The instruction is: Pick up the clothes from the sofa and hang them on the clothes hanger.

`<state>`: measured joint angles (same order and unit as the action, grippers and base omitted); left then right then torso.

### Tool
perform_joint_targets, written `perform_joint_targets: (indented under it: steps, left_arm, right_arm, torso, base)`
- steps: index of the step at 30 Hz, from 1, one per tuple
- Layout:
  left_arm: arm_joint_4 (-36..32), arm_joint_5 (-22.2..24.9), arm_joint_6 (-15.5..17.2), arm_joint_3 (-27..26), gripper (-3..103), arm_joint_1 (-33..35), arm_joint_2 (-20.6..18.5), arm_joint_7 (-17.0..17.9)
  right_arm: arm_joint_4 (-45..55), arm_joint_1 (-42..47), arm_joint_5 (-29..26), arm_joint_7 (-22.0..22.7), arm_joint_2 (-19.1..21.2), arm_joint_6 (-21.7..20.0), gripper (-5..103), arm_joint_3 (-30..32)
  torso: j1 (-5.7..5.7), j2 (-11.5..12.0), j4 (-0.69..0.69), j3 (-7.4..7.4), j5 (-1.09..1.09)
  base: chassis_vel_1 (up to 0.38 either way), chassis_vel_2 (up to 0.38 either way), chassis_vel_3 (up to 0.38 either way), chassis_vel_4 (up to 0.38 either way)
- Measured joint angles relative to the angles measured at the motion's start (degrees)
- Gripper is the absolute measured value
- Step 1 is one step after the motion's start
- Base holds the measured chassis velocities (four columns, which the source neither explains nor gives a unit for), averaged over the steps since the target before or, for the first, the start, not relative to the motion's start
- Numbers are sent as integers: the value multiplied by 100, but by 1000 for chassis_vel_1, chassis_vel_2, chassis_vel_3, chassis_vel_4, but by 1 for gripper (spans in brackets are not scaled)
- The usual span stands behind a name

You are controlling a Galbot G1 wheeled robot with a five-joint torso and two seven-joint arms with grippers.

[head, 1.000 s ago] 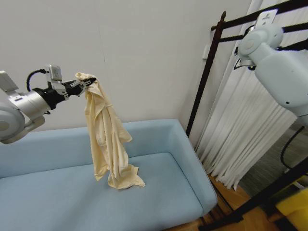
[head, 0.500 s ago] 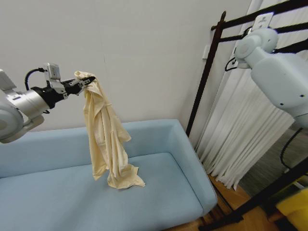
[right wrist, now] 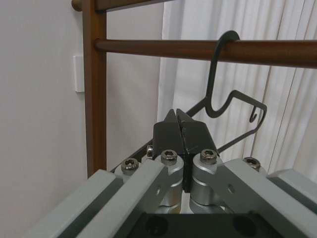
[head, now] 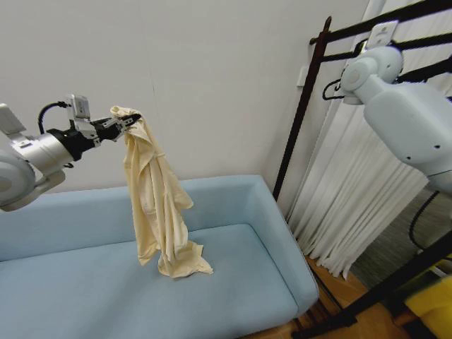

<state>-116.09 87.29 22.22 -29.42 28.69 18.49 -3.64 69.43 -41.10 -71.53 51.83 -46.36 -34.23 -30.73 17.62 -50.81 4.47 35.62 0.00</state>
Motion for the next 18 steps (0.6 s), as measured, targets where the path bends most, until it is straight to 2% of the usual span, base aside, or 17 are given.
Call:
perform_joint_targets:
  steps: [2, 3, 4, 5, 6, 7, 9, 11, 13, 14, 16, 17, 18]
  left_arm:
    - [-4, -2, 0, 0, 1, -1, 3, 2]
    - [-12, -2, -1, 0, 1, -1, 4, 5]
    - [-12, -2, -1, 0, 1, -1, 4, 5]
    - [-21, -3, 0, -3, 1, -2, 4, 12]
    - [-40, -6, 7, -43, 1, 17, -4, 34]
    - [-47, -8, 11, -46, 1, 21, -1, 44]
    - [-48, -9, 16, -48, 1, 24, 5, 54]
    - [-79, -10, 21, -65, 1, 46, 37, 81]
    - [-105, -10, 24, -92, 1, 103, 69, 106]
    - [-105, -10, 24, -92, 1, 103, 69, 106]
    - [-128, -10, 26, -103, 1, 160, 98, 110]
    - [-135, -11, 27, -103, 1, 171, 118, 115]
    - [-148, -12, 28, -103, 1, 178, 139, 118]
  right_arm:
    - [-23, -2, -5, -2, -46, -9, 0, 16]
    - [-91, -17, -39, 4, -141, -17, 6, 41]
    - [-91, -17, -39, 4, -141, -17, 6, 41]
    - [-237, -60, -108, 61, -302, -24, 10, 83]
    - [-955, -317, -398, 484, -1009, -68, 26, 296]
    - [-1241, -431, -444, 646, -1246, -84, 32, 349]
    - [-1380, -491, -447, 720, -1354, -84, 32, 364]
    - [-1803, -656, -444, 933, -1648, -65, 44, 379]
    - [-2219, -766, -418, 1121, -1857, -13, 55, 384]
    - [-2219, -766, -418, 1121, -1857, -13, 55, 384]
    - [-2746, -867, -325, 1265, -2072, 63, 66, 416]
    - [-2987, -907, -281, 1309, -2166, 99, 66, 448]
    - [-3210, -941, -239, 1323, -2256, 130, 71, 490]
  torso:
    - [0, 0, 1, 0, 0]
    - [0, 0, 1, 0, 2]
    - [0, 0, 1, 0, 2]
    - [0, 0, 1, 0, 2]
    - [1, 0, -4, 0, -1]
    - [1, 0, -7, 0, -4]
    - [1, 0, -6, 0, -6]
    - [1, 0, -6, 0, -4]
    - [0, 0, 1, 0, 0]
    - [0, 0, 1, 0, 0]
    - [0, 0, 2, 0, 2]
    - [0, 0, 2, 1, 1]
    - [1, 0, 1, 1, 1]
  base:
    - [0, 0, 0, 0]
    - [0, 0, 0, 0]
    - [0, 0, 0, 0]
    - [0, 0, 0, 0]
    - [0, 0, 0, 0]
    - [0, 0, 0, 0]
    - [0, 0, 0, 0]
    - [0, 0, 0, 0]
    - [0, 0, 0, 0]
    - [0, 0, 0, 0]
    - [0, 0, 0, 0]
    - [0, 0, 0, 0]
    - [0, 0, 0, 0]
